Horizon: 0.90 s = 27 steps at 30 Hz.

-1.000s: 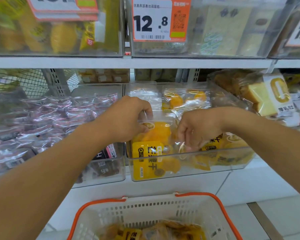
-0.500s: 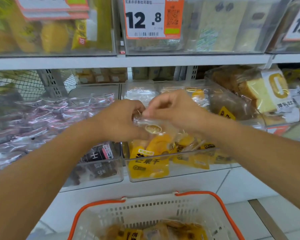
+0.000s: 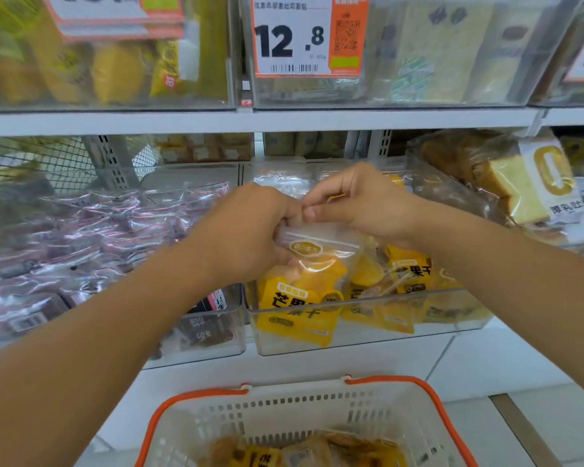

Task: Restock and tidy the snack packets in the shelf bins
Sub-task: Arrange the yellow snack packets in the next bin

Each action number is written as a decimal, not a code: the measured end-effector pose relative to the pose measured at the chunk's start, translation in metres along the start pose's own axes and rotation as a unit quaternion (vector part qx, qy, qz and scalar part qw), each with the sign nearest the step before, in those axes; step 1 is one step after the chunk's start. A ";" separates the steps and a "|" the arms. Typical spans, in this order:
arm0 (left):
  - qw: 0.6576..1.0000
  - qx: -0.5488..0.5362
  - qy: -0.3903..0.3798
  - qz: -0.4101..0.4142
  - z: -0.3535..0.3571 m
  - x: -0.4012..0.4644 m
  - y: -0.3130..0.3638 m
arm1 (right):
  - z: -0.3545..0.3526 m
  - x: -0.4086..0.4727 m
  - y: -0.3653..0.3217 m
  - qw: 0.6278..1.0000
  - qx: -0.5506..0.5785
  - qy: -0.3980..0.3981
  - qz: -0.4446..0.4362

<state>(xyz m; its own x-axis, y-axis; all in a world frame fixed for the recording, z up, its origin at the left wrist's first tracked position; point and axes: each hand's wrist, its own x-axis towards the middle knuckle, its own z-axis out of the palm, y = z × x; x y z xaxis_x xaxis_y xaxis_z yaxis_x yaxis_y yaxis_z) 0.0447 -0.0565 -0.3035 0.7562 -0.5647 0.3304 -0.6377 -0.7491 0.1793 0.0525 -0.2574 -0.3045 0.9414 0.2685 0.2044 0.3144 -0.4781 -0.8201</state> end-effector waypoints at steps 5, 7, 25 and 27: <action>0.997 0.060 0.045 0.009 0.001 -0.004 0.002 | 0.017 0.005 0.000 0.998 -0.019 -0.035 0.043; 0.997 0.054 0.049 0.020 0.005 -0.004 0.000 | 0.023 0.002 0.003 0.995 -0.003 -0.029 0.091; 0.988 -0.065 0.114 -0.080 0.022 0.001 -0.010 | 0.017 -0.017 0.012 0.935 0.102 -0.125 0.315; 0.982 -0.075 0.154 -0.085 0.026 0.000 -0.009 | 0.015 -0.017 0.021 0.931 0.153 -0.106 0.313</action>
<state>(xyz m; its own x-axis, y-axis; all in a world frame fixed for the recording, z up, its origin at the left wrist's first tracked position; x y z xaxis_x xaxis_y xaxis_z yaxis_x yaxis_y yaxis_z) 0.0545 -0.0584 -0.3296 0.7882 -0.2870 0.5445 -0.5377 -0.7516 0.3822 0.0418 -0.2595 -0.3333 0.8729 0.1921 -0.4485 -0.3679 -0.3447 -0.8636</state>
